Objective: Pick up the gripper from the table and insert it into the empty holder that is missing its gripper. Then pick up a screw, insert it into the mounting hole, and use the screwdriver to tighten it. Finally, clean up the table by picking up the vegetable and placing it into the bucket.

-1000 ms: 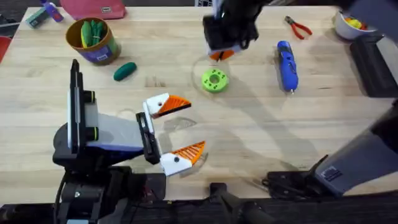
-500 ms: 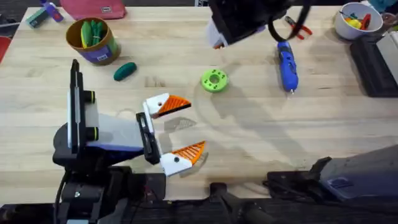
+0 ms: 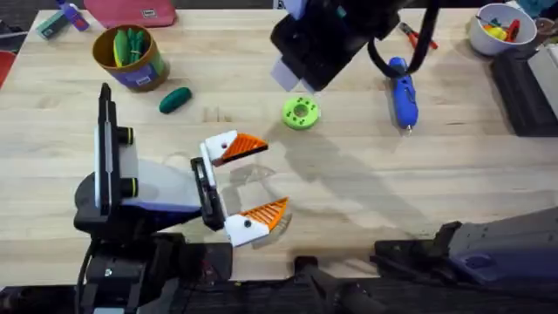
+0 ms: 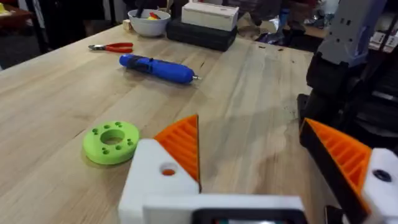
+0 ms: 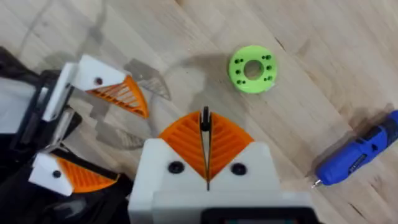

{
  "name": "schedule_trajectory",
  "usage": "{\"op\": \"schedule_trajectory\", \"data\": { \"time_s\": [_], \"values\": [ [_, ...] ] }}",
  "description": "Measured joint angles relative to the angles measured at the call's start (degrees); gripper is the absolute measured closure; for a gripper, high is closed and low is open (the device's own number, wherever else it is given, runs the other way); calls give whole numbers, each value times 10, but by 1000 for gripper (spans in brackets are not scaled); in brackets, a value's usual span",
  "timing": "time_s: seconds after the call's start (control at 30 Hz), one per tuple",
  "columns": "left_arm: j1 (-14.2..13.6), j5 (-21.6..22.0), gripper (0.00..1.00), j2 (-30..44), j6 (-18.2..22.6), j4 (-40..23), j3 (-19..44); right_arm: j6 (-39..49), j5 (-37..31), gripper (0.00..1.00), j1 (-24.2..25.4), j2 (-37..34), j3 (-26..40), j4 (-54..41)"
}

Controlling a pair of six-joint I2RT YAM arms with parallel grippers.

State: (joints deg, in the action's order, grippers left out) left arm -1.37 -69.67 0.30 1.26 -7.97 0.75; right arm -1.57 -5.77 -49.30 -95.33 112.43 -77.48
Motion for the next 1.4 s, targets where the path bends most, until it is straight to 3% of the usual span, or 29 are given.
{"op": "schedule_trajectory", "data": {
  "time_s": [0.47, 1.07, 1.4],
  "values": [
    [0, 0, 15, 0, 0, 0, 0, 32, 0, 996, -33, -70, 125, -56],
    [0, 0, 14, 0, 0, 0, 0, 139, 1, 996, -82, -119, 131, -50],
    [0, 0, 15, 0, 0, 0, 0, 189, 55, 996, -95, -136, 132, -47]
  ]
}}
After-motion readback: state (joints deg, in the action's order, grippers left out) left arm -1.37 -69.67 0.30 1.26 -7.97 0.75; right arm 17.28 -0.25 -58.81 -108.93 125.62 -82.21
